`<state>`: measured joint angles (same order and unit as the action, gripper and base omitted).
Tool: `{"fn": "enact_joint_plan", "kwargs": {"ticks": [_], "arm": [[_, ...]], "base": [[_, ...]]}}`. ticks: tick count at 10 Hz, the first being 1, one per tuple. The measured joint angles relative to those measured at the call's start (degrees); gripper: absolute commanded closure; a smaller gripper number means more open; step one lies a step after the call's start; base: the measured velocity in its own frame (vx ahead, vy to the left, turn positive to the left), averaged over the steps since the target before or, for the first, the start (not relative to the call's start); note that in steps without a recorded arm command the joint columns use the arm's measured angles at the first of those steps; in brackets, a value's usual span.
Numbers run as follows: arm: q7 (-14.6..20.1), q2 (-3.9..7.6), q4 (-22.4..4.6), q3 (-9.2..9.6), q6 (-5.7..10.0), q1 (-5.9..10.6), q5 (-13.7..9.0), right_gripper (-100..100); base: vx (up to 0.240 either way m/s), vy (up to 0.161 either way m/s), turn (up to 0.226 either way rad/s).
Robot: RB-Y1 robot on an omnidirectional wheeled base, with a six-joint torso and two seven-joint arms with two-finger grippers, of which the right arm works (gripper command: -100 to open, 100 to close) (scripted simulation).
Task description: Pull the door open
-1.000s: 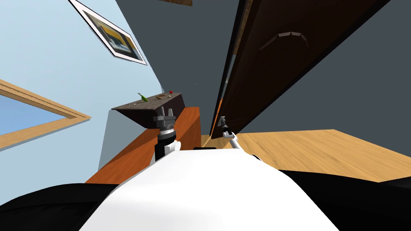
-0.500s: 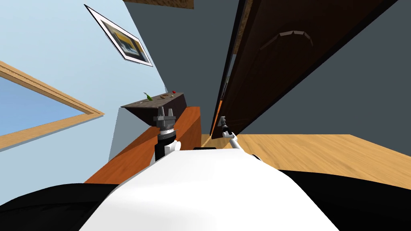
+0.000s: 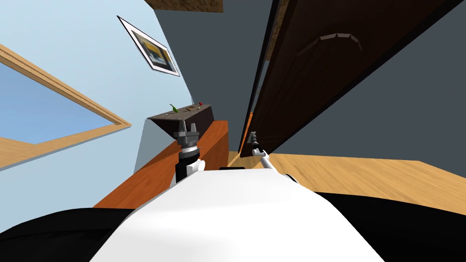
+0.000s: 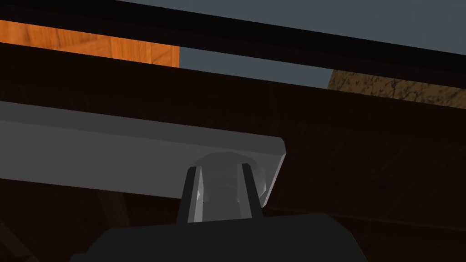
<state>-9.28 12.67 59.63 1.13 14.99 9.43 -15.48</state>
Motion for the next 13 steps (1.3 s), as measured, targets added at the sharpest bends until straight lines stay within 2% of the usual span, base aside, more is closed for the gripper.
{"fn": "enact_joint_plan", "kwargs": {"ticks": [3, 4, 5, 6, 8, 9, 10, 12, 13], "arm": [[4.3, 0.04, 0.02, 0.56, 0.86, 0.24, -2.44, 100], [5.82, 0.3, 0.87, 0.66, 0.74, -0.16, -3.6, 100], [6.9, 0.23, 0.96, 0.66, 0.63, -0.03, -4.12, 100], [8.43, 0.65, 0.91, 0.96, 0.76, 0.03, -5.04, 100], [11.07, 0.95, -0.18, 1.43, 1.93, 0.45, -6.32, 100], [12.61, 1.11, 0.53, 1.45, 2.06, 0.1, -7.46, 100], [13.47, 0.81, 0.21, 1.38, 2.05, 0.57, -7.95, 100], [16.81, 1.59, 0.15, 2.15, 2.66, 0.57, -10.09, 100], [18.01, 1.55, -0.21, 2.24, 3.05, 1.03, -10.62, -100]], "base": [[-0.069, -0.05, 0.098], [-0.069, -0.037, 0.06], [-0.072, -0.045, 0.097], [-0.043, -0.035, 0.063], [-0.064, -0.031, 0.109], [-0.062, -0.046, 0.05], [-0.048, -0.061, 0.115], [-0.067, -0.065, 0.107], [-0.06, -0.023, 0.115]]}}
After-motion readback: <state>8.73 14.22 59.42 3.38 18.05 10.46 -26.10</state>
